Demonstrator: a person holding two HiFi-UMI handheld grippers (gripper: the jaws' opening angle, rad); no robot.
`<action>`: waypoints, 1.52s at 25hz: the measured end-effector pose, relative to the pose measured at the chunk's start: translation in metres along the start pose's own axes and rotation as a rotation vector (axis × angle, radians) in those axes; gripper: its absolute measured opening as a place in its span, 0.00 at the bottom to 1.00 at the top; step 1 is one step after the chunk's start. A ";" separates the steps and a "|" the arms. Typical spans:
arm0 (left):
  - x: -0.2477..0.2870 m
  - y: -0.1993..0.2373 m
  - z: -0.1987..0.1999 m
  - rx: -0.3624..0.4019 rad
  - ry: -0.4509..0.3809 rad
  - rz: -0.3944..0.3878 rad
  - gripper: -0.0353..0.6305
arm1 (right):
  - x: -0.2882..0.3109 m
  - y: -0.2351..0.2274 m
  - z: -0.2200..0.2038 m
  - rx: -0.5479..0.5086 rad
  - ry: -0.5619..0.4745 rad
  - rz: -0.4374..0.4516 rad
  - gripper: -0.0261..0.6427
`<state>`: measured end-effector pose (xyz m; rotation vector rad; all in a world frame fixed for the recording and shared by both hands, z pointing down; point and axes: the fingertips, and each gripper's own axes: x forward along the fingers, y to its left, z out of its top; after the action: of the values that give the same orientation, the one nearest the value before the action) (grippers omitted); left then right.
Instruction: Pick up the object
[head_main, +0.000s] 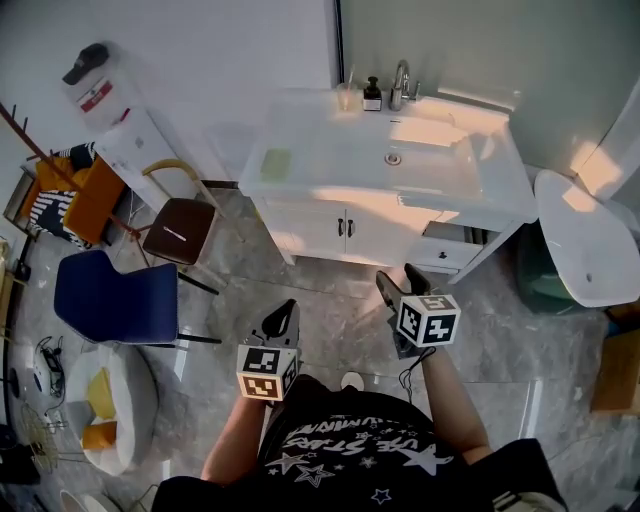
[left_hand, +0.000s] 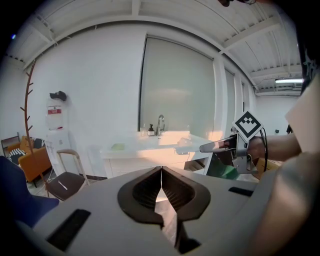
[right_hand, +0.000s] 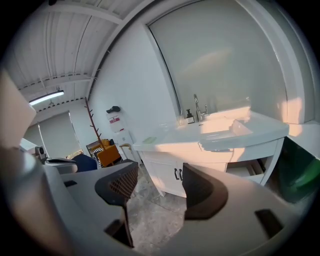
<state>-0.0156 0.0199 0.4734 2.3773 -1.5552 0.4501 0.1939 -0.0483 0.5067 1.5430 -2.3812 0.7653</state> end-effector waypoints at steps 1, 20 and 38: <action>0.002 0.003 0.000 -0.004 0.003 0.008 0.09 | 0.006 0.000 0.001 0.000 0.008 0.008 0.45; 0.079 0.125 0.023 -0.072 0.003 0.086 0.09 | 0.148 0.026 0.034 0.000 0.108 0.049 0.45; 0.232 0.296 0.076 -0.093 0.076 0.036 0.09 | 0.368 0.058 0.107 0.030 0.202 0.010 0.45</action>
<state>-0.1921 -0.3191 0.5109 2.2399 -1.5533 0.4604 -0.0059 -0.3760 0.5574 1.3931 -2.2425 0.9164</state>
